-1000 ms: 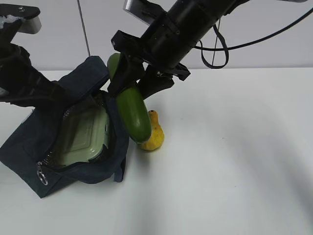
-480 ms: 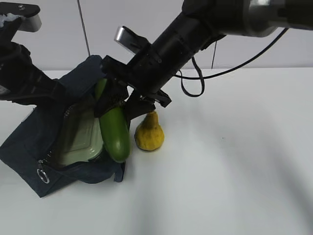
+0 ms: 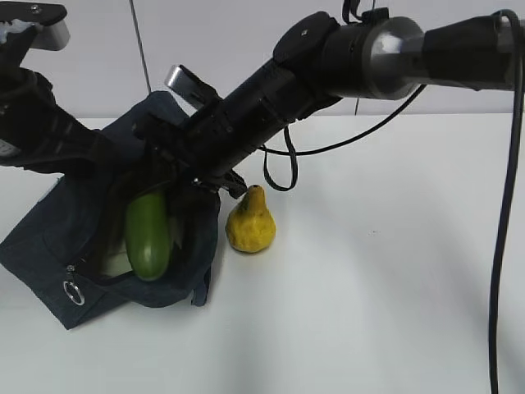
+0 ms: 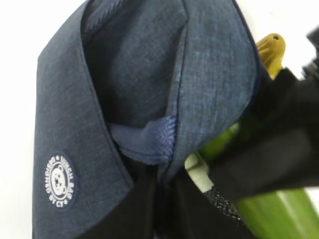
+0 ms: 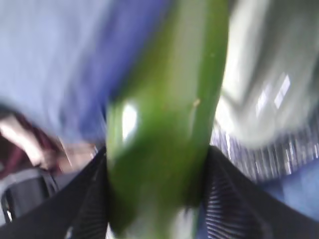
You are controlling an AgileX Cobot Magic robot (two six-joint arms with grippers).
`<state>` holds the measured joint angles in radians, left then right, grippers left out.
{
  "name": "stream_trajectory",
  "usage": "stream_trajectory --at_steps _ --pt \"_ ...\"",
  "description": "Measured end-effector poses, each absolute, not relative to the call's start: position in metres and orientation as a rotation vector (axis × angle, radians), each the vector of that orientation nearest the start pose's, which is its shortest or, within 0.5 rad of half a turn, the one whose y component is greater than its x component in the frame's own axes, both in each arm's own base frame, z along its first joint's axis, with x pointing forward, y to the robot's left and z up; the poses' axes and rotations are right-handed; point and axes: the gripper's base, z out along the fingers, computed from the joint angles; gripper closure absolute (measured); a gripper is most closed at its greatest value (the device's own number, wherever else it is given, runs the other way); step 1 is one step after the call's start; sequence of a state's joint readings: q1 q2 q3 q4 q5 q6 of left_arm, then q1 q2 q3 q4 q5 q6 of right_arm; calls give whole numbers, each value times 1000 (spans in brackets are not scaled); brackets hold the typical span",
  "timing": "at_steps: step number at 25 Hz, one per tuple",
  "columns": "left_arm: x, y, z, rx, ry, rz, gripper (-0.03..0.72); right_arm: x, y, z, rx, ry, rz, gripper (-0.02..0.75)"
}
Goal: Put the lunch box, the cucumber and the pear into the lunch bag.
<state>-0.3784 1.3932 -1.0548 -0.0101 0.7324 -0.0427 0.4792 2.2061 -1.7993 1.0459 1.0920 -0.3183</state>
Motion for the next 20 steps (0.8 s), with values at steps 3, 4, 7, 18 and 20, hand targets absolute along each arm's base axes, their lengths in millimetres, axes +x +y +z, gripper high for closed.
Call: stream_trajectory --at_steps 3,4,7,18,20 --pt "266 -107 291 420 2528 -175 687 391 280 219 -422 2631 1419 364" --pt "266 -107 291 418 2527 -180 687 394 281 219 -409 2613 1404 364" --pt "266 -108 291 410 2526 -192 687 397 281 219 -395 2586 1382 364" --pt "267 -108 291 407 2524 -196 687 398 281 219 -450 2550 1356 313" --pt "267 -108 291 407 2524 -196 687 398 281 218 -454 2550 1353 292"
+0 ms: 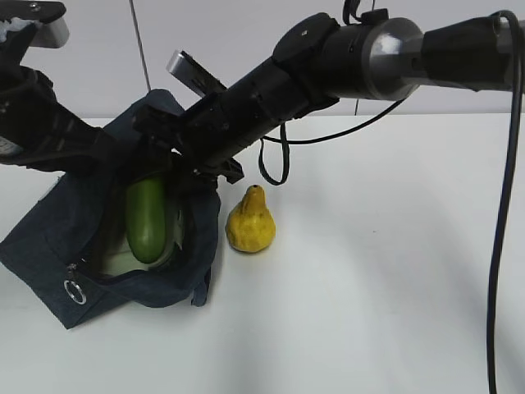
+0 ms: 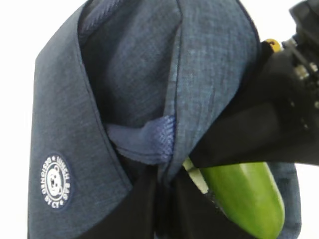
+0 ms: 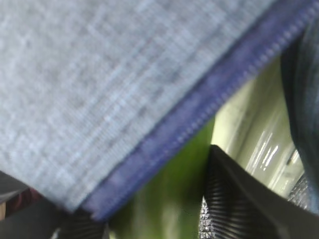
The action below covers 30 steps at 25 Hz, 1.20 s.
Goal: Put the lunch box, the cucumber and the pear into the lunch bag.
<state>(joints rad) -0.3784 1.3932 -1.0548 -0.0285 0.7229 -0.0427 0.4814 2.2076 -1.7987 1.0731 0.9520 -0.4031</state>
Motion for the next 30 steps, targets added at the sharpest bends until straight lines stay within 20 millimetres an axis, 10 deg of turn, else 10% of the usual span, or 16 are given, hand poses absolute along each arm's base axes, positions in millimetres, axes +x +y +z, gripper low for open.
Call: stream_trajectory --at_steps 18,30 --pt "265 -104 289 446 2551 -131 687 395 276 213 -642 2554 1236 166" --pt "270 -81 288 356 2592 -66 687 386 238 265 -897 2545 620 167"
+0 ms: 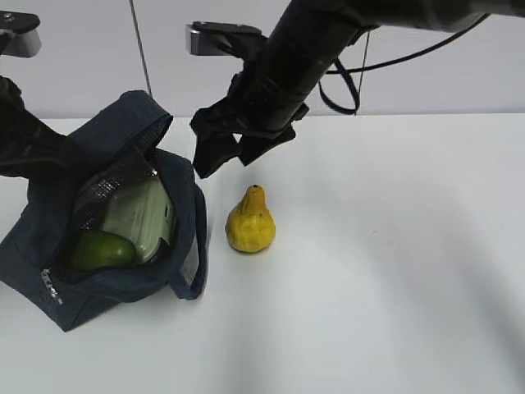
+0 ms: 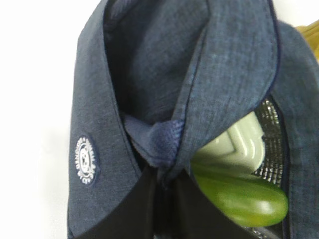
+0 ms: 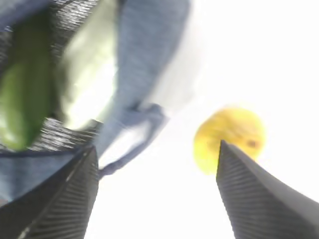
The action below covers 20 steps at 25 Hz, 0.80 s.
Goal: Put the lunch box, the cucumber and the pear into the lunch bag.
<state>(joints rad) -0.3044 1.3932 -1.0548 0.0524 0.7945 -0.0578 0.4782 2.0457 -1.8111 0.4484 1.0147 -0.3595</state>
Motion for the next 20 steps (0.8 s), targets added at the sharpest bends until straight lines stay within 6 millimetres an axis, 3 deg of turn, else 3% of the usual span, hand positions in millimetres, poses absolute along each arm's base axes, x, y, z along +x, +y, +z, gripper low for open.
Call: stream_trajectory --at_steps 4,11,20 --pt "271 -77 288 340 2602 -58 687 383 227 277 -941 2538 479 167" --pt "270 -78 287 327 2610 -79 687 385 219 274 -966 2572 325 167" --pt "270 -78 287 326 2613 -78 687 397 225 231 -973 2659 320 167"
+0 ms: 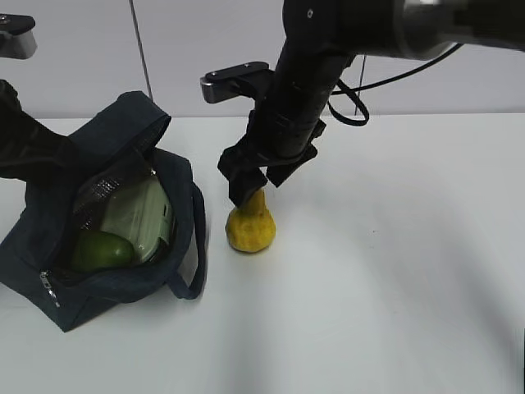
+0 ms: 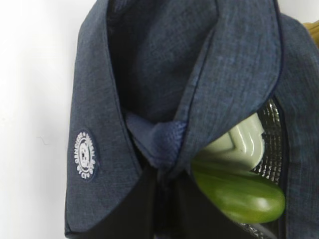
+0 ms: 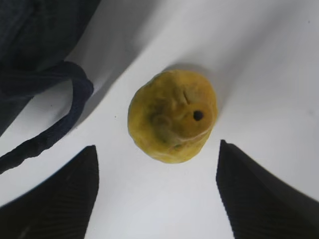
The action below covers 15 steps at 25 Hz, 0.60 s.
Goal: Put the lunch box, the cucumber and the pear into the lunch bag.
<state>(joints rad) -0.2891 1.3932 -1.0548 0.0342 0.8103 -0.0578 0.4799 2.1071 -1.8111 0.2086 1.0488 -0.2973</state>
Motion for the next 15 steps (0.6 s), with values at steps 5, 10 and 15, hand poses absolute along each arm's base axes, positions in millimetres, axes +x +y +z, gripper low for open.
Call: stream_trajectory --at_steps 5,10,15 --pt "270 -78 287 326 2613 -79 687 403 228 224 -938 2629 319 167" --pt "270 -78 287 326 2614 -78 687 407 229 220 -919 2616 319 167" --pt "269 -78 287 326 2617 -78 687 410 231 202 -912 2657 317 167"
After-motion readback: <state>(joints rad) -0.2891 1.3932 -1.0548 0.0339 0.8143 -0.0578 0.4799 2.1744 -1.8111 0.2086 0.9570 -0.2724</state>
